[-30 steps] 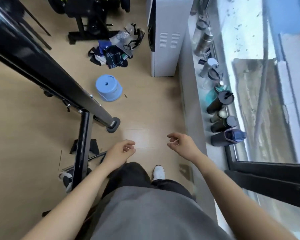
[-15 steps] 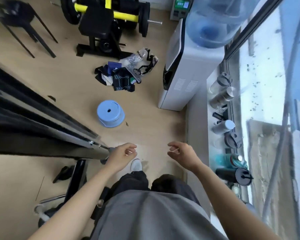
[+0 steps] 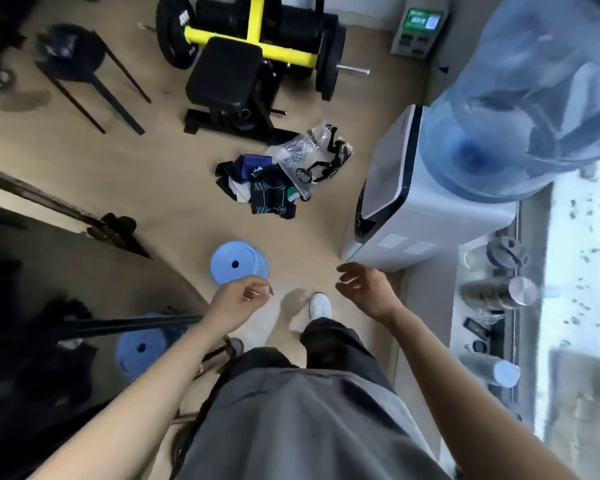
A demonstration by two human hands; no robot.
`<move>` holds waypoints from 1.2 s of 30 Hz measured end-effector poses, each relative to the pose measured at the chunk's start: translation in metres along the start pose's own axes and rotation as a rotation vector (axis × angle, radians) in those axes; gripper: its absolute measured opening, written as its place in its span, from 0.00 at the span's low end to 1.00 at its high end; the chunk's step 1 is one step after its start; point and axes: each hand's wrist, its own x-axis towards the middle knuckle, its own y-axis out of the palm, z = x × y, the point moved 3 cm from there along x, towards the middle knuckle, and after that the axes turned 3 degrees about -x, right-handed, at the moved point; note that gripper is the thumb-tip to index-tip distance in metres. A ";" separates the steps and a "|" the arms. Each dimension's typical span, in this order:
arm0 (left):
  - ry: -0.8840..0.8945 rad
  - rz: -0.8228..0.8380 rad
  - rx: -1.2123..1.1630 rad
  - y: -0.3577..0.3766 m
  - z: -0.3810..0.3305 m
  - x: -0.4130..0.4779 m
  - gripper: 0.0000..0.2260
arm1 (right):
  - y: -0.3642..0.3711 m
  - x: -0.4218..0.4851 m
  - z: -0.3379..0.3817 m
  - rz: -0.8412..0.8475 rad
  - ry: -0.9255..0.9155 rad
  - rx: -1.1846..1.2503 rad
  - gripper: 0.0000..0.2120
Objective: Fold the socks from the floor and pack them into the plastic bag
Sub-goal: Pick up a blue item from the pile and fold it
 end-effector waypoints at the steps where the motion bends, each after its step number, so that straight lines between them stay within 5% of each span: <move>1: -0.018 -0.015 -0.007 -0.005 -0.006 0.012 0.09 | -0.009 0.020 0.004 0.014 -0.014 -0.008 0.16; 12: -0.075 -0.098 -0.152 -0.070 -0.070 0.155 0.12 | -0.072 0.197 0.064 0.070 -0.032 -0.030 0.15; 23: 0.023 0.033 -0.090 -0.173 -0.122 0.355 0.10 | -0.103 0.364 0.138 0.082 0.067 0.027 0.16; 27: -0.037 0.035 -0.105 -0.199 -0.139 0.410 0.16 | -0.127 0.415 0.148 0.043 0.097 0.052 0.14; 36: -0.164 0.086 0.051 -0.233 -0.149 0.518 0.10 | -0.126 0.551 0.164 0.042 0.112 0.099 0.13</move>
